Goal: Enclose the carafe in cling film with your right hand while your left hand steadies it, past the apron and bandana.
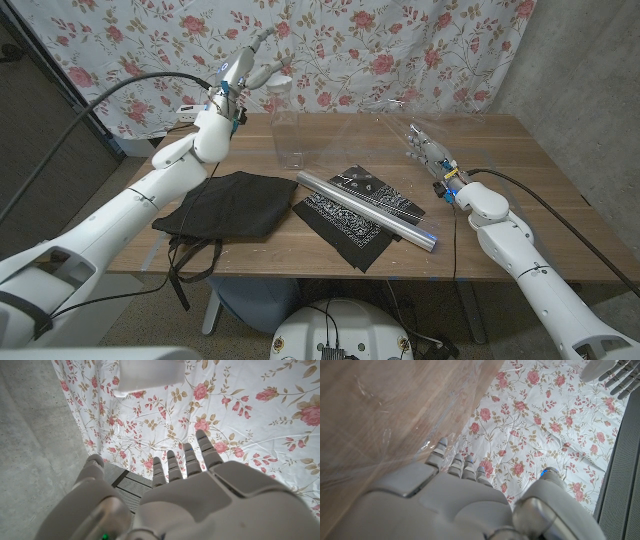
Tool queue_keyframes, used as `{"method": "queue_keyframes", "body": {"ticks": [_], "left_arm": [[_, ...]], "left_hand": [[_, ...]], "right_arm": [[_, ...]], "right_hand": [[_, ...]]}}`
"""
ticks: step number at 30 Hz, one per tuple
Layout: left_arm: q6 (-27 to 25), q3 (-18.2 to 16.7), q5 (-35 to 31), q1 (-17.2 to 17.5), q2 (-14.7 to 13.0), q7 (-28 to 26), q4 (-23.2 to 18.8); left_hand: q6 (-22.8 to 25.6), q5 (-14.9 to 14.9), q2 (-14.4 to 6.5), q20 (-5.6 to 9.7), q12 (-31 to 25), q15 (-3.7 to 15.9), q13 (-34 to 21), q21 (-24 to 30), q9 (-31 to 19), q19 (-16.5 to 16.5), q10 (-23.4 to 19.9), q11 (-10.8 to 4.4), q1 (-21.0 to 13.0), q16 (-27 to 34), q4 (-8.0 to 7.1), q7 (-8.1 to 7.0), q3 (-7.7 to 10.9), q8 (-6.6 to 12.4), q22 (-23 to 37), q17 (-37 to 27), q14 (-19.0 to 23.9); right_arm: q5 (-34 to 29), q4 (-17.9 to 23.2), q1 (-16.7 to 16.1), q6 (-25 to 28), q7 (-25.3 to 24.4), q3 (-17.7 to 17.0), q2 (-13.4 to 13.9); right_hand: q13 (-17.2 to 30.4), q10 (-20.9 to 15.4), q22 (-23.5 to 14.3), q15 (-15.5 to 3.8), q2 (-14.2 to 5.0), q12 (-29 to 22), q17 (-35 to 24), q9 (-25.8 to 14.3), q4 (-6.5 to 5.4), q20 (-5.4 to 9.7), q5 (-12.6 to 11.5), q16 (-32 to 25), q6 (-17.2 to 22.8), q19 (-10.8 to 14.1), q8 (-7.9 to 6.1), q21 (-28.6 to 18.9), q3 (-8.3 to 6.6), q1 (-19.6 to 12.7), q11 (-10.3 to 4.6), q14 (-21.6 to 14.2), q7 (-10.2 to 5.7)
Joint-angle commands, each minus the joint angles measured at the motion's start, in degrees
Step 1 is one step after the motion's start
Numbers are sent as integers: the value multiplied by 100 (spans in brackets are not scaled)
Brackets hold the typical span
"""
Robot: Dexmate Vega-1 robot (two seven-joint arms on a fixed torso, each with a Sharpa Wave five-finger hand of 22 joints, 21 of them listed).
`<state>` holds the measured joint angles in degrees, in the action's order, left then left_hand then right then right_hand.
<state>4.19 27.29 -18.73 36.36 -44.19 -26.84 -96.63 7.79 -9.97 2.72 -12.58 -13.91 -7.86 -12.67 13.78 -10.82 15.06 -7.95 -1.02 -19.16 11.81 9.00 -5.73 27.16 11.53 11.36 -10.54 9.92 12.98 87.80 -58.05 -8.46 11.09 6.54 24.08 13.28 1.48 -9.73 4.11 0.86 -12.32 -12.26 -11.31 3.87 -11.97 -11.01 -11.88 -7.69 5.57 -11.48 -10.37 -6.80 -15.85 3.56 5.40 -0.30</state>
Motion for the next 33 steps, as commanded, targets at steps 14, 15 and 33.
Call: {"method": "queue_keyframes", "body": {"ticks": [14,15,33], "left_arm": [[-747,246,-141,-327,-140,465,-332],[-764,261,-156,-343,-157,494,-349],[-1272,449,-436,-610,-356,957,-607]], "left_hand": [[105,-20,59,7,-120,75,-70,167,-23,517,-212,27,-190,88,15,-619,-25,13,42,-24,524],[92,-19,60,8,-120,76,-71,171,-23,530,-211,29,-193,88,15,-621,-26,7,42,-24,528],[-365,6,146,2,-190,-100,-109,300,-11,1083,-379,179,-414,74,27,-681,-46,-91,20,-9,857]], "right_arm": [[-12,174,-101,41,-75,-32,45],[-8,194,-110,57,-85,-38,48],[37,224,-118,97,-61,-52,87]], "right_hand": [[6,-6,-13,-3,-46,-1,-9,-20,50,-26,8,-36,10,-39,-36,-31,-21,-5,-29,34,-34],[6,-7,-13,-5,-46,-2,-9,-20,51,-26,8,-35,10,-40,-35,-31,-21,-5,-31,36,-37],[2,-7,-14,-165,-67,-3,-6,-20,69,-26,12,-34,45,-56,-46,-31,-25,-14,-31,57,-46]]}}
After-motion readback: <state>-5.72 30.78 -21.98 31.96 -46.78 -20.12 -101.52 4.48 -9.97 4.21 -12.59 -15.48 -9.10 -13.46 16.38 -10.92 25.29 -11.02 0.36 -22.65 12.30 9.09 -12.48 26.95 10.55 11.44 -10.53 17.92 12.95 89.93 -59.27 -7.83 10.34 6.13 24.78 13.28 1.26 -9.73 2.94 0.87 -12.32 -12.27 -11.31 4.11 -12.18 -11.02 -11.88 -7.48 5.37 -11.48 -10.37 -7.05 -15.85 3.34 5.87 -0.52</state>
